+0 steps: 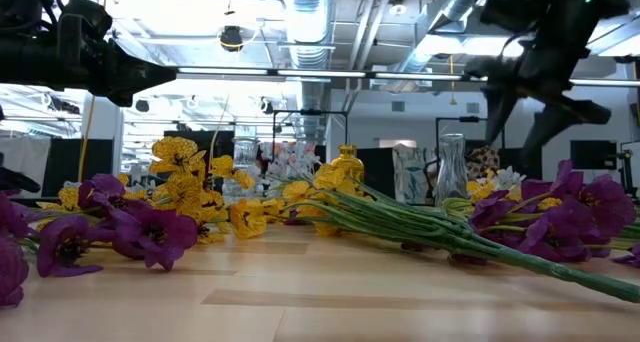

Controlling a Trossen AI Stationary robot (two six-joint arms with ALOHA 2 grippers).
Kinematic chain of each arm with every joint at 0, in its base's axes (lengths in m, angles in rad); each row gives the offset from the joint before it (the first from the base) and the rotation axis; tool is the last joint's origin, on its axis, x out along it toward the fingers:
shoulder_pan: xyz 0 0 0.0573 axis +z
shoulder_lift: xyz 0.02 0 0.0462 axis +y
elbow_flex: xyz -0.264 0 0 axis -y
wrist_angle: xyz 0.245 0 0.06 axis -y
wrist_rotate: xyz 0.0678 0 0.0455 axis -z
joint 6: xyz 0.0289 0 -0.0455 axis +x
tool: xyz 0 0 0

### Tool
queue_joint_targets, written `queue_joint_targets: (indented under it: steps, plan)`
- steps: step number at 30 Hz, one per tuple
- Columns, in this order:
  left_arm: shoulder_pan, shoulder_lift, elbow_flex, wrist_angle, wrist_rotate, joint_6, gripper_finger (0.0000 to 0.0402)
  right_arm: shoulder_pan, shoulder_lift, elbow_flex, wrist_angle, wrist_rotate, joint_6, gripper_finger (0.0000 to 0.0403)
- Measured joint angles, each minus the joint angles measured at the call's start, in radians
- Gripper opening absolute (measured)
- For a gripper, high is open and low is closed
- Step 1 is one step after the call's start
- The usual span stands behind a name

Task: Sort flowers into vase by color
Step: Put the right white flowers into the right transparent vase

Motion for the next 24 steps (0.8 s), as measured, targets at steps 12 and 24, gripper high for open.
queue_joint_targets:
  steps: [12,24]
  plan:
    - [0.0,0.0,0.0,0.0,0.0,0.0,0.0,0.029,0.255,0.0,0.031,0.0,0.112,0.0274]
    - [0.0,0.0,0.0,0.0,0.0,0.0,0.0,0.025,0.402,0.0,0.137,-0.004,0.138,0.0274]
